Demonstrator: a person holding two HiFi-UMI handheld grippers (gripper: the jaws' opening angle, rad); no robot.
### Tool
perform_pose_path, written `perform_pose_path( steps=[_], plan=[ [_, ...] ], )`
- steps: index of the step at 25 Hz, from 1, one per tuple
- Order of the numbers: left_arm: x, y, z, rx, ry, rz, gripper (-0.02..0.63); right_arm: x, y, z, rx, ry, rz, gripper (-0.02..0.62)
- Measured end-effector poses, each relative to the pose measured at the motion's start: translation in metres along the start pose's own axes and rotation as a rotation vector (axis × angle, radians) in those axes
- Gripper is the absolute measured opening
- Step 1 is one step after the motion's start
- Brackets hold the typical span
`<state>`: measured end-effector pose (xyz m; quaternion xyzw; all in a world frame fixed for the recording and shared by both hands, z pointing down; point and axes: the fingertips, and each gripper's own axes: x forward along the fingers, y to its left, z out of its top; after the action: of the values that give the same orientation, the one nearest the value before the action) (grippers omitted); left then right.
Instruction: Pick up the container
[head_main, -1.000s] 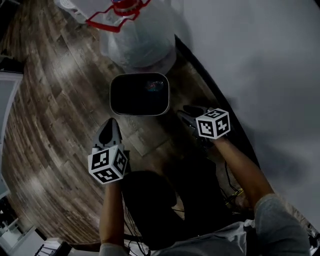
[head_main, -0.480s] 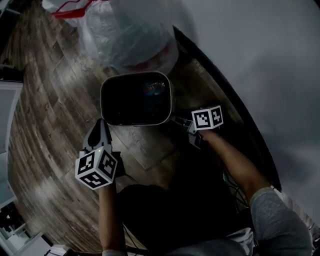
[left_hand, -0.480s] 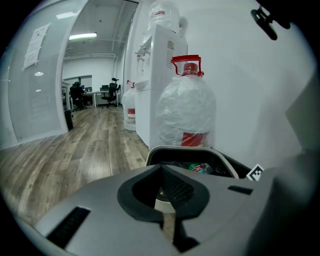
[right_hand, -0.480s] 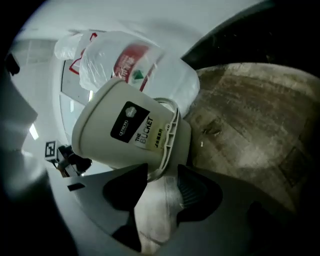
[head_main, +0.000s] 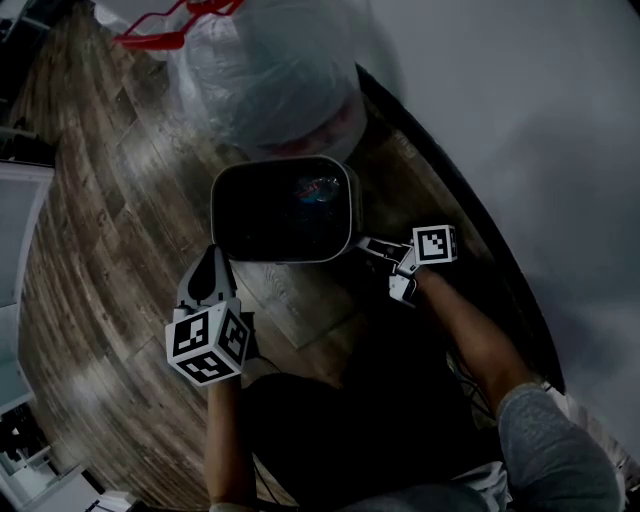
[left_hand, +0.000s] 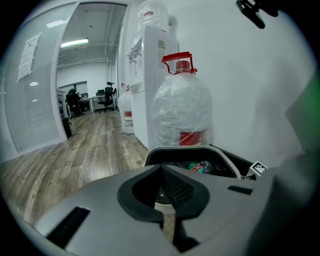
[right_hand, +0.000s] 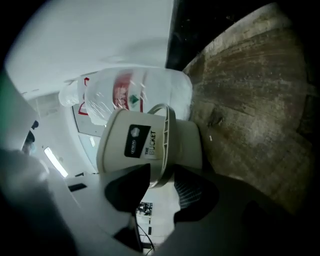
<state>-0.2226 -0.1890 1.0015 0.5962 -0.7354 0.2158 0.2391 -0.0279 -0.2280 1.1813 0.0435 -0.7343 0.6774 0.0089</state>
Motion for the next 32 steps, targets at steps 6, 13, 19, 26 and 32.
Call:
perform_pose_path(
  steps=[6,13,19,26,32],
  plan=[
    [0.001,0.000,-0.001,-0.010,-0.009,-0.006,0.014,-0.037,0.055,0.013,-0.074,0.015,0.147,0.147],
    [-0.002,0.003,0.001,-0.024,-0.028,0.000,0.014,-0.014,0.147,0.058,-0.219,0.003,0.202,0.147],
    [-0.013,0.011,0.008,-0.076,-0.029,0.009,0.014,0.044,0.189,0.065,-0.273,0.091,0.010,0.142],
    [-0.083,0.024,0.049,-0.027,0.021,0.018,0.014,0.065,0.189,0.066,-0.254,0.079,-0.386,0.031],
    [-0.170,0.045,0.078,-0.032,0.103,0.010,0.014,0.114,0.241,0.044,-0.134,0.119,-0.334,0.025]
  ],
)
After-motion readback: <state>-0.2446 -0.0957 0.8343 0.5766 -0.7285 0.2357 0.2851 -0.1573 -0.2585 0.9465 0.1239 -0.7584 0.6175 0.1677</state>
